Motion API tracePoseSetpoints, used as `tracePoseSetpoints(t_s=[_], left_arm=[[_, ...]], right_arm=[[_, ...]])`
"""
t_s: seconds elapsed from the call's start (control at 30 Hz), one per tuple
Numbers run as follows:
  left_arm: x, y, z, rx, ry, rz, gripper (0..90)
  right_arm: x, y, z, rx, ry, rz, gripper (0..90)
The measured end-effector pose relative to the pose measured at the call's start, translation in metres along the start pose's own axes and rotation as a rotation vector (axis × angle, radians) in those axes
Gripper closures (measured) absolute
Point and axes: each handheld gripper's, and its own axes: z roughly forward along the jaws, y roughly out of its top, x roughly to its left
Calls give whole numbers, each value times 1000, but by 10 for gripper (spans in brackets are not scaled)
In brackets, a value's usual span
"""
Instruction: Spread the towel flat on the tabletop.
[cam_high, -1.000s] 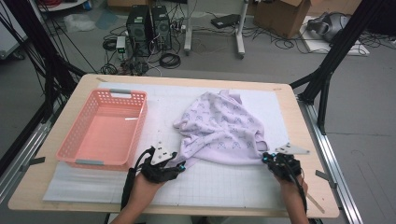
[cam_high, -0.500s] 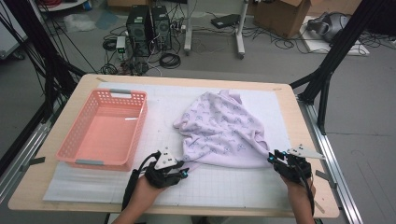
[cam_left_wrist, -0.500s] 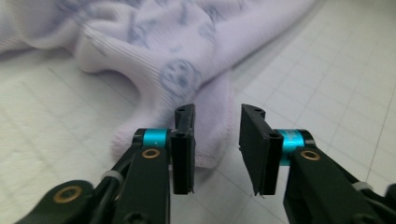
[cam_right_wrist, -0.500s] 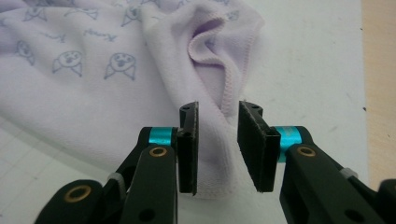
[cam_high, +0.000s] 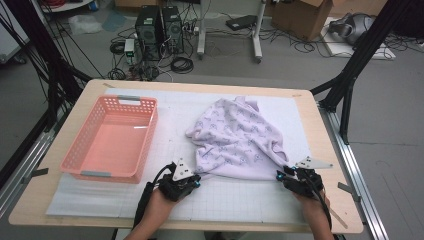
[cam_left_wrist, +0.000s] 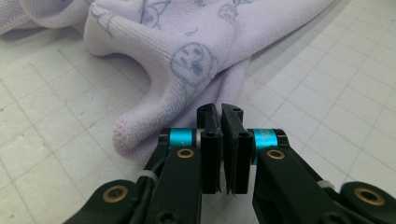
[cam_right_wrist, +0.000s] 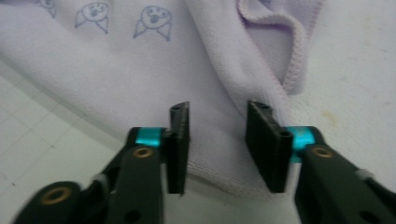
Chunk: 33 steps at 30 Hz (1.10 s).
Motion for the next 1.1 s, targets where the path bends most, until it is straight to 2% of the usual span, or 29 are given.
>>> tracePoseSetpoints(t_s=[0.03,0.07,0.2,0.33,0.4,0.6,0.7,0.87,1.03,1.1], left_arm=[[0,-1,-2,2,-8,-7,859],[1,-2,-4,3,-19,-18,860],[3,-8,-19,-32,-51,-58,859],[1,-17,-35,-60,-60,-106,858],[-3,-20,-42,-70,-60,-116,858],[-17,-30,-60,-92,-74,-134,858],[-29,-39,-70,-88,-93,-140,857],[-50,-52,-87,-76,-109,-119,857],[-62,-64,-98,-60,-125,-119,854],[-64,-66,-99,-60,-118,-118,826]], right_arm=[[0,0,-2,7,-4,0,816],[0,1,-3,17,3,-1,859],[3,-2,-10,28,3,15,869],[11,-9,-23,15,13,19,870],[16,-11,-32,5,13,11,870],[31,-20,-57,-12,26,18,870],[36,-29,-67,9,53,35,871],[47,-46,-87,36,76,29,873],[59,-61,-104,71,110,26,872],[62,-66,-107,85,128,33,821]])
